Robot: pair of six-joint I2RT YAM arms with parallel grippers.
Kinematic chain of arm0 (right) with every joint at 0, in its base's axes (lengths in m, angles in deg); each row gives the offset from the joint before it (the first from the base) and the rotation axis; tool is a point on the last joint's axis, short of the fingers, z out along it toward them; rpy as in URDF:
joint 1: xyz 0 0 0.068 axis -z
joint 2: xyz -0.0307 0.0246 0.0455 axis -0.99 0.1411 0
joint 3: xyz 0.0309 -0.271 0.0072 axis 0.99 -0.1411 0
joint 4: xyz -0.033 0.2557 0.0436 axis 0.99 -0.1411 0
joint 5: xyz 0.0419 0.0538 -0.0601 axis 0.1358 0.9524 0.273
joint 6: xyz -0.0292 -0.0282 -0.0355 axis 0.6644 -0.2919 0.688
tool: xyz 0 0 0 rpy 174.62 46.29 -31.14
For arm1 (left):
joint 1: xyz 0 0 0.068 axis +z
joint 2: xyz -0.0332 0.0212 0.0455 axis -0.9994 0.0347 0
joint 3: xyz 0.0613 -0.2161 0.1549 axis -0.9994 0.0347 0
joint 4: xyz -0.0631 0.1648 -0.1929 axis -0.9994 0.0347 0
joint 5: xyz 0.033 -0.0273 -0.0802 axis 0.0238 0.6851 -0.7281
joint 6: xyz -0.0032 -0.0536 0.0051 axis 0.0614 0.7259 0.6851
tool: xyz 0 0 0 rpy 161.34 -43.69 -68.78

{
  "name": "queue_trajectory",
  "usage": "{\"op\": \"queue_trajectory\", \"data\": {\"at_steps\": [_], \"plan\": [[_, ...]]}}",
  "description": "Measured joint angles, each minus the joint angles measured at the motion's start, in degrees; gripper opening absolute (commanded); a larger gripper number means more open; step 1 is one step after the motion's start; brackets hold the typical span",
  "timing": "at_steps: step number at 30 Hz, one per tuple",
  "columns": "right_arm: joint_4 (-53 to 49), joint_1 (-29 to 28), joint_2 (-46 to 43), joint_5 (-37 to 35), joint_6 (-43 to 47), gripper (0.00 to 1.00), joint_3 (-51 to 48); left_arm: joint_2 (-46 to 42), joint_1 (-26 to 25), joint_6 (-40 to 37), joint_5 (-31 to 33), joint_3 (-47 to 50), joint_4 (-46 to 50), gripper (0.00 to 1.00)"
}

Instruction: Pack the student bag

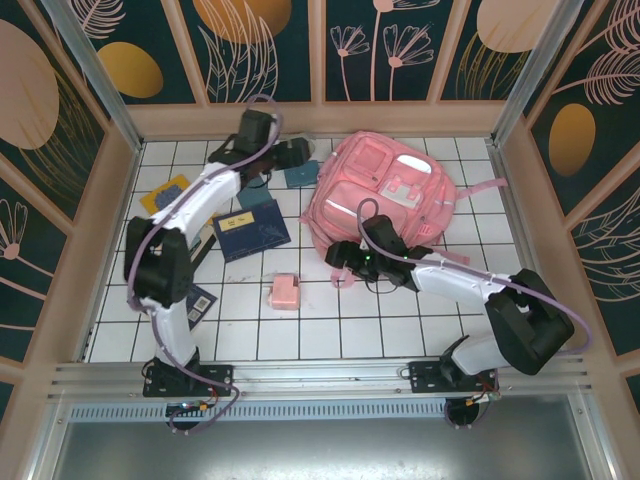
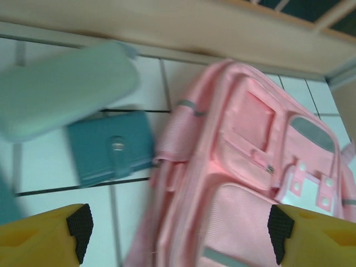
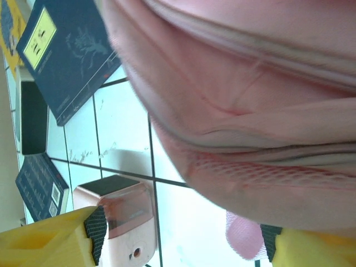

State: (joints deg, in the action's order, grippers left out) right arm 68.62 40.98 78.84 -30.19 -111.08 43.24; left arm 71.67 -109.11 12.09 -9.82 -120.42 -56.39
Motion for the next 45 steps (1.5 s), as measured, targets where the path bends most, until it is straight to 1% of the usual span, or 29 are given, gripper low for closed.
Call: {"op": "queue_trajectory", "data": {"at_steps": [4, 7, 10, 12, 15, 18, 23, 28, 32, 36, 41, 45], "plan": [[-1.1, -3.5, 0.3, -1.9, 0.4, 0.82, 3.2, -3.8, 5.6, -0.4, 1.5, 10.5, -2.1, 0.81], [-1.1, -5.2, 2.0, -3.0, 1.6, 0.81, 7.3, -3.4, 9.2, -0.6, 2.0, 16.5, -2.6, 0.80], [-0.8, -5.6, 5.7, -3.8, 3.0, 0.78, 11.9, -1.2, 11.7, -1.1, 1.9, 18.5, -2.6, 0.78], [-0.7, -5.6, 9.1, -3.9, 4.0, 0.74, 15.1, 0.8, 12.4, -1.6, 1.7, 18.4, -3.3, 0.77], [-0.6, -5.6, 15.1, -3.7, 5.8, 0.59, 20.6, 3.7, 13.0, -2.6, 1.6, 18.3, -3.7, 0.76], [-0.6, -5.6, 21.0, -3.1, 7.1, 0.50, 25.6, 6.2, 13.4, -3.2, 0.7, 18.2, -3.7, 0.73], [-0.2, -5.6, 28.7, -0.8, 7.5, 0.47, 30.3, 6.7, 13.4, -3.0, -1.4, 20.3, -4.9, 0.72], [-0.3, -5.6, 34.8, 1.5, 7.4, 0.43, 32.3, 2.8, 13.6, -0.9, -3.6, 26.5, -7.8, 0.70], [-1.1, -5.6, 38.3, 2.7, 7.0, 0.43, 34.6, 0.1, 13.6, 1.7, -5.2, 30.4, -9.1, 0.69], [-2.1, -5.3, 40.5, 3.0, 6.8, 0.45, 37.5, -3.7, 13.7, 5.5, -7.3, 36.7, -13.2, 0.69], [-3.7, -3.8, 42.7, 3.1, 6.6, 0.53, 41.5, -9.4, 13.4, 10.0, -8.9, 44.6, -16.8, 0.69], [-4.0, -2.4, 43.0, 3.1, 6.6, 0.59, 42.9, -13.7, 11.1, 12.8, -10.1, 48.9, -16.1, 0.69]]}}
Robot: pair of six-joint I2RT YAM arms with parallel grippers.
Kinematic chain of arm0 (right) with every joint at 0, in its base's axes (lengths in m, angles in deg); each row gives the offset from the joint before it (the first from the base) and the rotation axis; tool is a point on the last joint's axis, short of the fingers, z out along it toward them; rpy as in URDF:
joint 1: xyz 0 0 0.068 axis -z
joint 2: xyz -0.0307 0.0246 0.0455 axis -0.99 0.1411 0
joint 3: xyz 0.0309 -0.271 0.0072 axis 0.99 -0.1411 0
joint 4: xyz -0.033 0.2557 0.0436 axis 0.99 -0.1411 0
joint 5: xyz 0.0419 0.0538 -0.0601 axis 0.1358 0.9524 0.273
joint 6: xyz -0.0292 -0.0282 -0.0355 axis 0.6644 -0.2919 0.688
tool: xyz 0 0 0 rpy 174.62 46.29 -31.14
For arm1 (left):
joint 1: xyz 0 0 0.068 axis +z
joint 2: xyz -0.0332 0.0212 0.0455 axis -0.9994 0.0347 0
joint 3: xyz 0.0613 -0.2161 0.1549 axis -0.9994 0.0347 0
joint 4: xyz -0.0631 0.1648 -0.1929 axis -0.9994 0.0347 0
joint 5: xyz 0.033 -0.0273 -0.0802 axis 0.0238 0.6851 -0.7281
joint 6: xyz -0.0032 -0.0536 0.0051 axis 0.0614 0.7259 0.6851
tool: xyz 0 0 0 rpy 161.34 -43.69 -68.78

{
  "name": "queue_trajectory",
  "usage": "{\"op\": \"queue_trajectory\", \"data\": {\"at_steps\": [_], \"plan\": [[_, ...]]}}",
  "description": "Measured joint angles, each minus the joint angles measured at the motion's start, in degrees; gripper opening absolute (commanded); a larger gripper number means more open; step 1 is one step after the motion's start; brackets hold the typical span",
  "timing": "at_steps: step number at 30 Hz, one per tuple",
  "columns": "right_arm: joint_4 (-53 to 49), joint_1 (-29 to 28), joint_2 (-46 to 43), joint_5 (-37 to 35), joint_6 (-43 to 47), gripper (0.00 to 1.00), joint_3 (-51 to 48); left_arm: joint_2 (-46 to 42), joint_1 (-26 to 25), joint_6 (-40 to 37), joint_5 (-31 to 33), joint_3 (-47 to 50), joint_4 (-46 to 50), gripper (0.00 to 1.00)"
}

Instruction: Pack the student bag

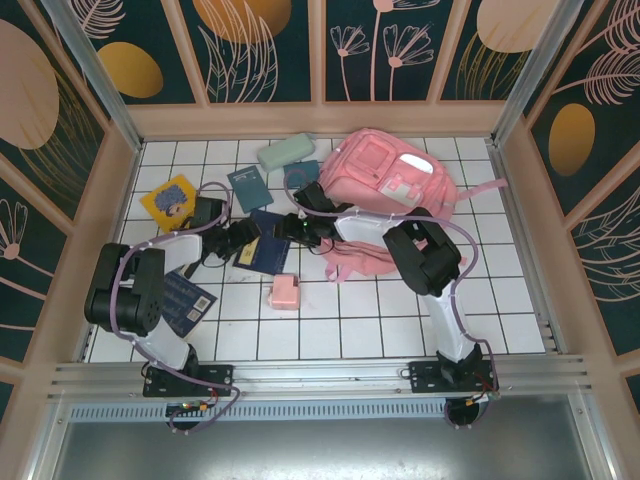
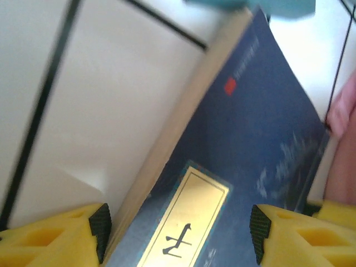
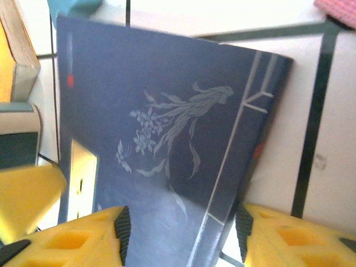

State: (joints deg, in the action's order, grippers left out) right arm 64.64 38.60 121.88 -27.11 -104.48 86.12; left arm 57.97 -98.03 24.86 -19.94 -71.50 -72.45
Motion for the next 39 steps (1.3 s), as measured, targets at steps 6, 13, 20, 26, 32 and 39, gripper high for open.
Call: {"op": "queue_trajectory", "data": {"at_steps": [6, 13, 20, 26, 32, 39], "plan": [[0.9, 0.2, -0.2, -0.5, -0.6, 0.60, -1.2, -1.1, -1.4, 0.5, -0.2, 0.7, 1.4, 0.66], [5.3, 0.2, -3.0, 0.1, -3.5, 0.54, -7.0, -1.1, -1.4, 0.5, 0.2, 1.1, 1.2, 0.64], [11.6, 0.4, -3.1, 5.7, -6.9, 0.48, -9.8, -1.1, -1.4, 0.5, 0.1, 1.7, 0.4, 0.64], [17.8, 1.3, -3.1, 10.4, -10.1, 0.44, -11.0, -1.2, -1.4, 0.5, 0.1, 1.9, 0.0, 0.64], [25.6, 0.1, -3.2, 15.2, -11.9, 0.38, -11.3, -1.5, -1.4, 0.5, 0.0, 2.2, -0.3, 0.64], [23.2, 0.1, -3.2, 13.6, -11.3, 0.00, -11.6, -1.6, -1.4, 0.4, -0.1, 2.1, -0.2, 0.67]]}}
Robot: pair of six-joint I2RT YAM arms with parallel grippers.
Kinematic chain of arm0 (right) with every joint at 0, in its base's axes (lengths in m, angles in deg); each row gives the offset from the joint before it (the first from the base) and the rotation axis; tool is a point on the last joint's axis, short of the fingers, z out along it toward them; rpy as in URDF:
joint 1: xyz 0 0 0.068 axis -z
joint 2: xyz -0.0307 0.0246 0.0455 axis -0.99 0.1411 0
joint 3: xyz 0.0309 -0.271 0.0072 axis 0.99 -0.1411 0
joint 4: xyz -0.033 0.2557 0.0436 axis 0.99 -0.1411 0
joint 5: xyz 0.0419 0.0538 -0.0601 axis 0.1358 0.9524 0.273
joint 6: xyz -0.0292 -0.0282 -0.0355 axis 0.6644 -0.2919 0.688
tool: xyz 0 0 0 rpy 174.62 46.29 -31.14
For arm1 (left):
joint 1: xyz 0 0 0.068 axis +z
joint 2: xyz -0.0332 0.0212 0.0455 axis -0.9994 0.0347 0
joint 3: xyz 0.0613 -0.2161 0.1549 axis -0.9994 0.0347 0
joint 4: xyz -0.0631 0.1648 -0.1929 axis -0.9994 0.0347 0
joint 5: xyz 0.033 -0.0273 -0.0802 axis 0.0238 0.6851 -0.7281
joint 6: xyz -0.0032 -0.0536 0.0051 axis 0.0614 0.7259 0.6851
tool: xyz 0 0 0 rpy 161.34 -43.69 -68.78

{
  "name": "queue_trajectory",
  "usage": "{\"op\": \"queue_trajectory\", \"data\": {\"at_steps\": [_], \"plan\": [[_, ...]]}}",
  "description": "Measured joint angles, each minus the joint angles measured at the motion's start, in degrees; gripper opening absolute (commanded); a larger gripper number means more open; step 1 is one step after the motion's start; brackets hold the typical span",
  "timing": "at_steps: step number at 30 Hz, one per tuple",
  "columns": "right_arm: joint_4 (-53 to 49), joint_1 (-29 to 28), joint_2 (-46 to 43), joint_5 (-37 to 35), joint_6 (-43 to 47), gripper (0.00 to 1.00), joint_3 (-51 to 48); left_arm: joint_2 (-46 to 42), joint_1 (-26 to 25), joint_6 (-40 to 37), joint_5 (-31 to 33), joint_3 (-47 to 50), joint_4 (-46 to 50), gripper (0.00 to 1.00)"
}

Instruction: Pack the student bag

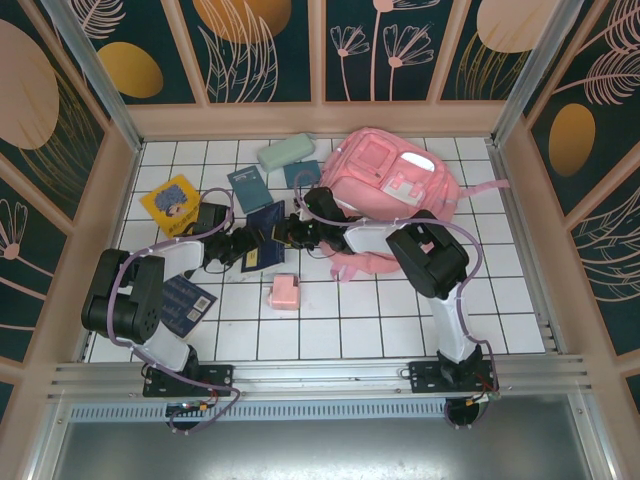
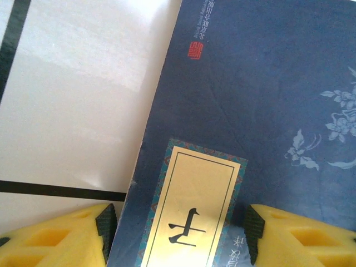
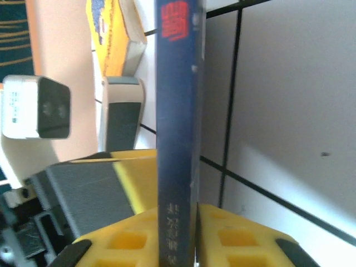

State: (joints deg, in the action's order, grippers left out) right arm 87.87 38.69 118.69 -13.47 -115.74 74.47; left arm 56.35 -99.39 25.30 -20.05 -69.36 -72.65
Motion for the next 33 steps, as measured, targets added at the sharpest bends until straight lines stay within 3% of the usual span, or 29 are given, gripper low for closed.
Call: {"op": "queue_trajectory", "data": {"at_steps": [9, 16, 33], "plan": [[-7.1, 0.9, -6.2, -3.7, 4.7, 0.00, -1.0, -1.2, -0.2, -0.9, -0.3, -4.7, 5.6, 0.80], [-7.0, 4.0, -12.6, -3.3, 7.1, 0.00, -2.8, -6.4, -0.2, 0.1, -3.8, -7.6, 4.7, 0.86], [7.6, 11.4, -18.5, 11.2, 2.0, 0.00, -10.9, -7.0, 0.6, 11.0, -19.1, -7.0, -10.7, 0.85]]}}
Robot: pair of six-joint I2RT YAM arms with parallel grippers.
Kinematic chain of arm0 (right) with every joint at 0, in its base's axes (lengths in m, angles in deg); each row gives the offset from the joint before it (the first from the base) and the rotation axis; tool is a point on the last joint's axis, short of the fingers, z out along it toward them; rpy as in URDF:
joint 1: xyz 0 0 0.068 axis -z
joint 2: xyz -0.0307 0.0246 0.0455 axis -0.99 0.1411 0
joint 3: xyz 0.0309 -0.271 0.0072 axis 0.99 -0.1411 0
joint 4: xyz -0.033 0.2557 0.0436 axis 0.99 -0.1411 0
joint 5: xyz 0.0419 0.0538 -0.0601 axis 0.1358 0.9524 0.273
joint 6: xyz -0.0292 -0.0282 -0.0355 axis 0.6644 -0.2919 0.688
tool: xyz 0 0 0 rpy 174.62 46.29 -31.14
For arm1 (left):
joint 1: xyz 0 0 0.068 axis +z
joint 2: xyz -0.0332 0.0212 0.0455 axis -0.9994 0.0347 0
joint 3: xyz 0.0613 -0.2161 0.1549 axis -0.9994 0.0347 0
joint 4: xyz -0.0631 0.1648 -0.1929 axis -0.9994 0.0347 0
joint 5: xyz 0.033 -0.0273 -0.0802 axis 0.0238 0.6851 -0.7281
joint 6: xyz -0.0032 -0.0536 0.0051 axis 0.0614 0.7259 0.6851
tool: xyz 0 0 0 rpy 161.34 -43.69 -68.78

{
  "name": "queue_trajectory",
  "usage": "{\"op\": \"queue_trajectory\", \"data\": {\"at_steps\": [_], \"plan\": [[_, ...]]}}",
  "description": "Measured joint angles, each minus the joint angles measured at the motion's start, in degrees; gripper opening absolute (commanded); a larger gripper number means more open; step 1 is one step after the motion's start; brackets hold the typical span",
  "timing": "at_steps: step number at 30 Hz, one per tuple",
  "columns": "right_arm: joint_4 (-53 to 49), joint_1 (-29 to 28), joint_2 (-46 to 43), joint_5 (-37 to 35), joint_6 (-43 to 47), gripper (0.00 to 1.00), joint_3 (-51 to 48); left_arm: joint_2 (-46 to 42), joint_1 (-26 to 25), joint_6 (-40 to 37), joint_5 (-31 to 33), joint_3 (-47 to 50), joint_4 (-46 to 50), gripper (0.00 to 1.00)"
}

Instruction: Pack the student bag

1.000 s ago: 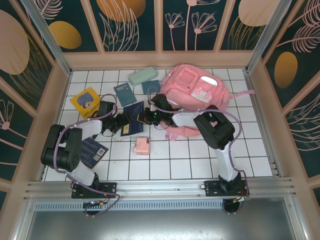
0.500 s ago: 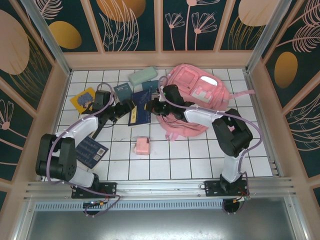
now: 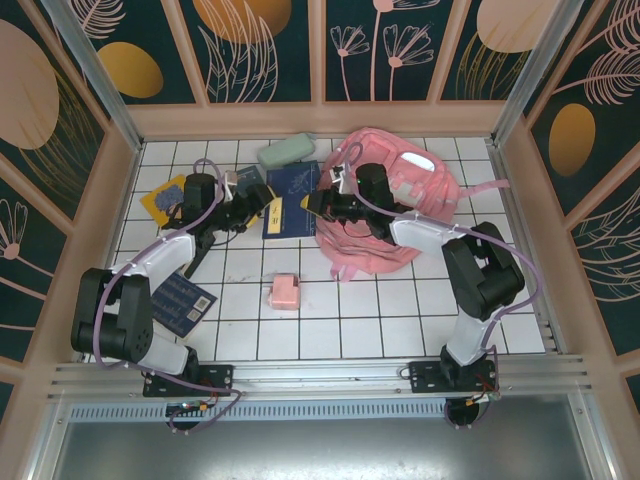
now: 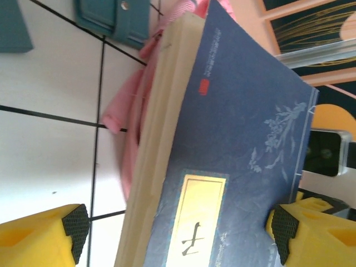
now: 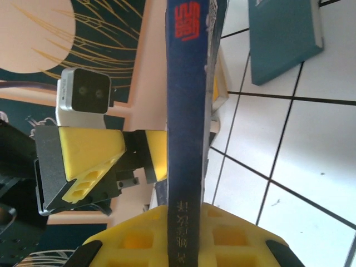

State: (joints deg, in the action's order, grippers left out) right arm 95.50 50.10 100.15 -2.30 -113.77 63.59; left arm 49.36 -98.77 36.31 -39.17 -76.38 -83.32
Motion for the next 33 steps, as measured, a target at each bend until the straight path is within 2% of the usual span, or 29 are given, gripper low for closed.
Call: {"op": "queue_trajectory", "data": {"at_steps": [11, 17, 21, 23, 26, 29, 32, 33], "plan": [[12.2, 2.1, 0.0, 6.1, -8.7, 0.00, -1.2, 2.7, 0.0, 5.6, -7.3, 0.6, -8.6, 0.78], [15.1, 2.6, 0.0, 7.2, -11.2, 0.00, -1.2, 3.6, 0.0, 8.5, -9.8, 1.5, -13.5, 0.72], [17.0, 2.6, 0.0, 7.6, -12.9, 0.00, -1.2, 3.6, 0.0, 11.8, -11.5, 2.5, -18.5, 0.60], [17.2, 2.6, 0.0, 7.6, -13.1, 0.00, -1.2, 3.6, 0.0, 13.5, -12.3, 2.6, -20.9, 0.45], [17.7, 2.6, 0.2, 7.8, -13.4, 0.00, -1.2, 3.5, 0.2, 15.6, -13.0, 2.9, -23.9, 0.29], [18.1, 2.8, 0.7, 7.8, -13.8, 0.00, -1.2, 3.1, 0.9, 17.5, -13.6, 3.3, -26.2, 0.03], [17.9, 3.0, 1.2, 7.6, -13.4, 0.02, -1.2, 2.2, 1.1, 18.4, -13.9, 3.3, -26.8, 0.00], [17.3, 3.0, 1.2, 7.6, -12.7, 0.11, -1.2, 1.9, 1.1, 18.6, -13.9, 3.3, -26.9, 0.00]]}}
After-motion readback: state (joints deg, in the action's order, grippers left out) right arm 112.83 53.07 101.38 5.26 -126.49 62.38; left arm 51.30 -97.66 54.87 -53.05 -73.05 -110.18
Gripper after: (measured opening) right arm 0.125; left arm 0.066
